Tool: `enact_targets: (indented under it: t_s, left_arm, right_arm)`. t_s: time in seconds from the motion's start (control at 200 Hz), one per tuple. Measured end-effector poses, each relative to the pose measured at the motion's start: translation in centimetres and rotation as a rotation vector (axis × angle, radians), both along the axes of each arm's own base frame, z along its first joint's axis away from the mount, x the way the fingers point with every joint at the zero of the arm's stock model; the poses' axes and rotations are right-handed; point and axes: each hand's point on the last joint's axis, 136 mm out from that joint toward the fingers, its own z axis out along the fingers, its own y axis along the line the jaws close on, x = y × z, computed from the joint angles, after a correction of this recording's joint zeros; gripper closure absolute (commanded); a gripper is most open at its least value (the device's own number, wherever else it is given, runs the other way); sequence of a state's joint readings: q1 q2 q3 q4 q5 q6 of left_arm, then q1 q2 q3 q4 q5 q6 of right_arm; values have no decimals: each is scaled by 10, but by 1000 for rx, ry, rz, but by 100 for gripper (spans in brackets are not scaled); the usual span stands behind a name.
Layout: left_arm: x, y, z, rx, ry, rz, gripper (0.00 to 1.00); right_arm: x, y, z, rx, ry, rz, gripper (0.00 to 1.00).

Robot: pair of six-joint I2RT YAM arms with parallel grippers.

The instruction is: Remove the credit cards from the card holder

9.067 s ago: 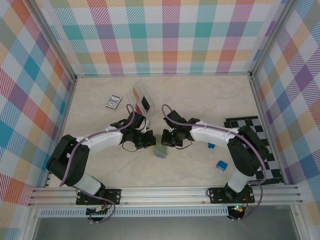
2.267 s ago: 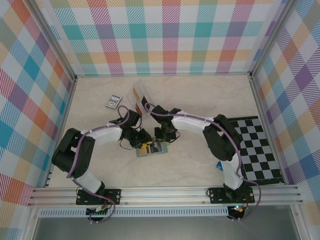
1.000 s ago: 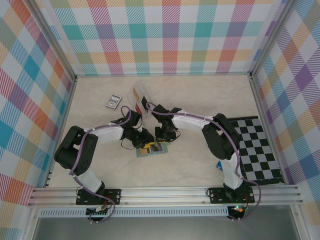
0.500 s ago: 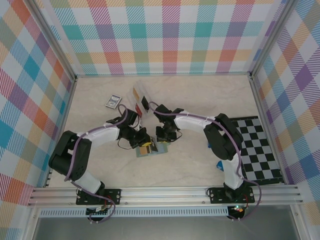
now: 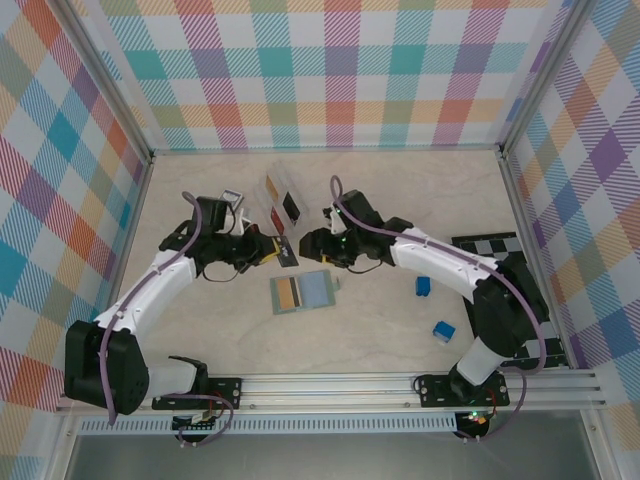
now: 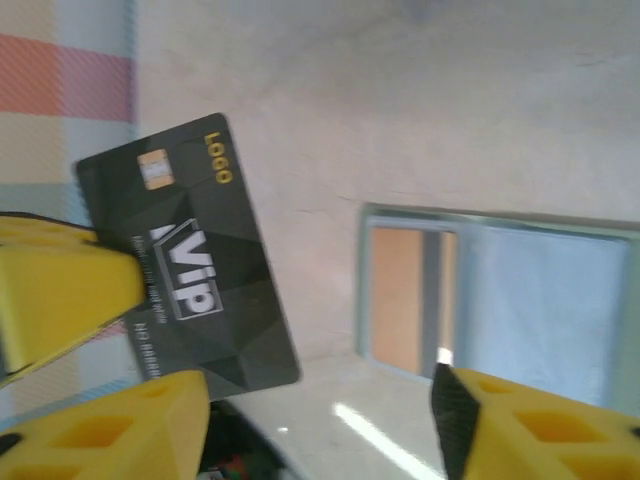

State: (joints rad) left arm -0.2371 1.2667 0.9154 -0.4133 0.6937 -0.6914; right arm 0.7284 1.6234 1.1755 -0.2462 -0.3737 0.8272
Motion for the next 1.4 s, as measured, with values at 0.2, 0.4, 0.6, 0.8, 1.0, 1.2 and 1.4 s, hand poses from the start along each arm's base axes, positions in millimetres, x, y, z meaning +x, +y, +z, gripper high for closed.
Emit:
enact_targets:
  t_s: [0.2,0.4,0.6,0.8,1.0,1.2,1.4]
  left_arm:
    - [12,-14,33,-147,-44,9,99]
    - [20,-17,49,-219,-51,36,99]
    - [24,-17,59,-271,-59,65,99]
    - [18,-13,74,-295,-99,89,99]
    - [16,-12,75,-298,-99,93,98]
    - [18,-11,72,-273,-95,85,93]
    - [27,-5,58,-181,-50,100,56]
  right_arm:
    - [14,7,23,209,78,-32,39]
    - [26,12,67,408,98,-9,66]
    - [29,6,77,429,131,4,83]
    - [26,13,87,447,151,66,84]
    - [24,20,84,456,193,112,84]
    - [24,22,87,461,194,122,95]
    - [32,24,95,397,123,123,100]
